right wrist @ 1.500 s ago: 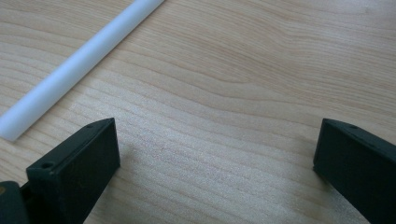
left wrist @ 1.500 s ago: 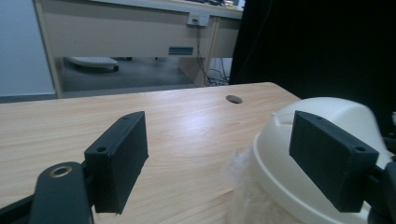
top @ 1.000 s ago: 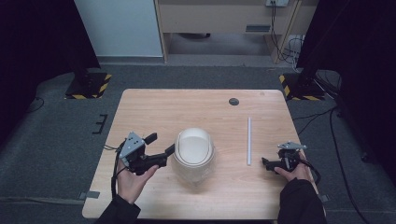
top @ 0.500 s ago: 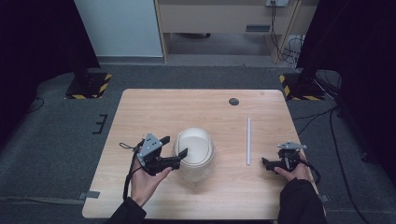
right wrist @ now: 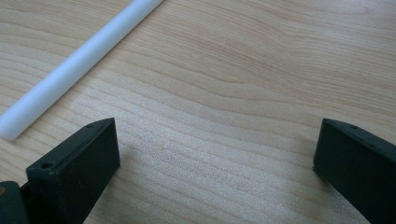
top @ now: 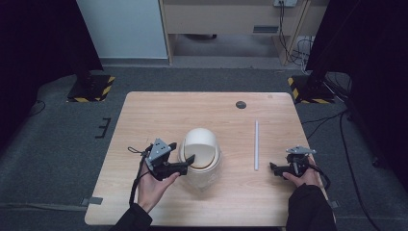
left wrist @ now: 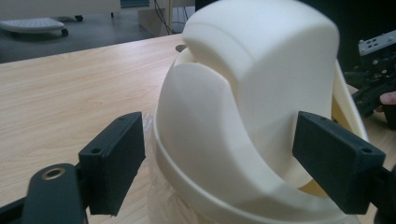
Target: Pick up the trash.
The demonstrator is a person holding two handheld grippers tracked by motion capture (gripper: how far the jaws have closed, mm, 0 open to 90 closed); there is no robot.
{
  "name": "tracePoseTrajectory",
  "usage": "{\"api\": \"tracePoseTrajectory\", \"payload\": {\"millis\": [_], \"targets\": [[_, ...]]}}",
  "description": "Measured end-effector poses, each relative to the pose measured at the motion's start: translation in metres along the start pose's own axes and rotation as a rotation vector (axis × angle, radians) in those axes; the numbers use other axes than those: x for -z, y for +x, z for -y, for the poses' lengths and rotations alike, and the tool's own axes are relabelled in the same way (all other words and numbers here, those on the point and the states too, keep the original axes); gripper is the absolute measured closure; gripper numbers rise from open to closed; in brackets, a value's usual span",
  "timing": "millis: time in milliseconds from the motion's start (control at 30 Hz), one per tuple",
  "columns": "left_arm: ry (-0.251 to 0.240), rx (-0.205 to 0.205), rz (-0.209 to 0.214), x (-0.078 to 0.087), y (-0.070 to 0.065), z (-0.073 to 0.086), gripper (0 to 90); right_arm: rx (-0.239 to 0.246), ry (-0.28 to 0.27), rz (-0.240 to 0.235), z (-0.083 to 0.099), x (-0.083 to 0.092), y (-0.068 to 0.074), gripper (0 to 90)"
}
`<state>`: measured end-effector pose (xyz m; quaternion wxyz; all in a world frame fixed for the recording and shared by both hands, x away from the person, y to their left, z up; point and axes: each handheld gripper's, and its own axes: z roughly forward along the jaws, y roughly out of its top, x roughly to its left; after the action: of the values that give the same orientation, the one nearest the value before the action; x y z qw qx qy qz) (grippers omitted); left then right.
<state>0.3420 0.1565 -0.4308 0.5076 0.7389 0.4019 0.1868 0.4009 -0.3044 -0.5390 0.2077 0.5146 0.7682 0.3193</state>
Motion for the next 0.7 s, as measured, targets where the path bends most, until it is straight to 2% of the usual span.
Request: {"api": "tracePoseTrajectory", "payload": {"millis": [133, 333, 567, 700], "targets": [[0.003, 0.016, 0.003, -0.002, 0.002, -0.001, 16.3, 0.0, 0.0, 0.0, 0.0, 0.0, 0.0, 0.7], [0.029, 0.009, -0.002, -0.005, 0.003, 0.0, 16.1, 0.0, 0.0, 0.0, 0.0, 0.0, 0.0, 0.7], [0.043, 0.031, -0.002, -0.009, 0.004, 0.0, 15.9, 0.001, 0.0, 0.0, 0.0, 0.0, 0.0, 0.6], [0.051, 0.021, -0.009, -0.011, 0.003, -0.001, 16.2, 0.0, 0.001, 0.001, 0.0, 0.0, 0.0, 0.6]]}}
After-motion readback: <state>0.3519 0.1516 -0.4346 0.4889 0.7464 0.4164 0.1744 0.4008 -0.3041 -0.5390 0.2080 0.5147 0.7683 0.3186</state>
